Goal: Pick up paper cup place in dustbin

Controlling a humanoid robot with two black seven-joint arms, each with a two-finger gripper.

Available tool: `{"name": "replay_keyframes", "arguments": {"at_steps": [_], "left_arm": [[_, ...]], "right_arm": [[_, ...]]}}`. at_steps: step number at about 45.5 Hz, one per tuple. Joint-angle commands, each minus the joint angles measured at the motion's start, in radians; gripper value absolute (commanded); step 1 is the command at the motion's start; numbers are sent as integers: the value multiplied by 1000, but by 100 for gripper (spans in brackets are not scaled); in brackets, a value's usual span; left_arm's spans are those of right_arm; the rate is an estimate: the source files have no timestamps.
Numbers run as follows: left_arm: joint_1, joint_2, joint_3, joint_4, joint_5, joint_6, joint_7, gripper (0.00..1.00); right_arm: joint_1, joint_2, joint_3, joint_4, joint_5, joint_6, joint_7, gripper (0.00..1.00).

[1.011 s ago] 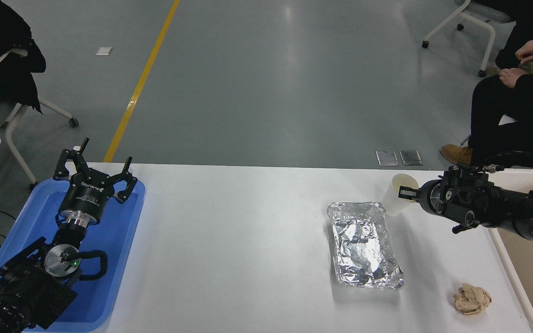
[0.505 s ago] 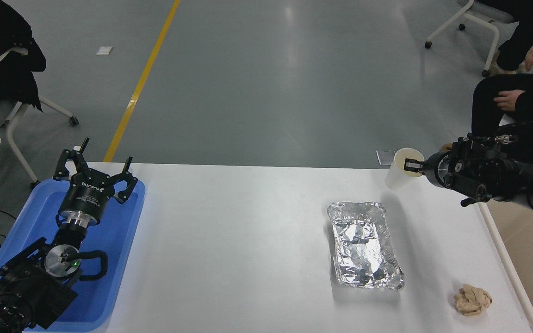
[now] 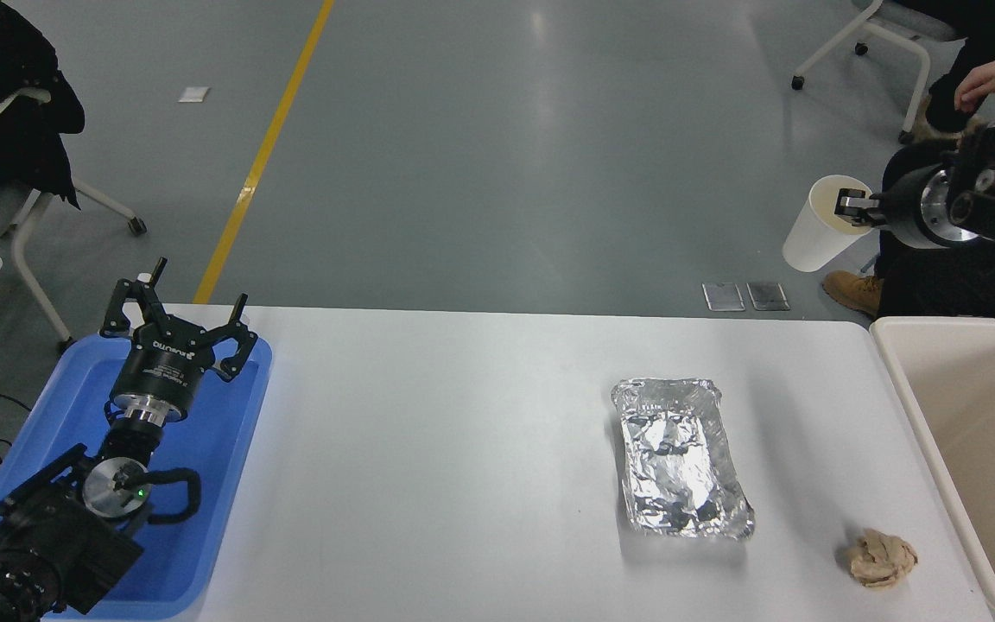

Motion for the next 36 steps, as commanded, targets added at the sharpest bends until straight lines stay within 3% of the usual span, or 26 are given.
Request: {"name": "replay_keyframes", "arguments": {"at_steps": [1,36], "left_arm": [[0,1,-1,0,0,0,0,100],[1,1,0,-1,0,0,0,100]], "right_arm": [[188,-63,-83,91,0,95,0,0],[125,-80,-86,65,-14,81,-1,0]]}}
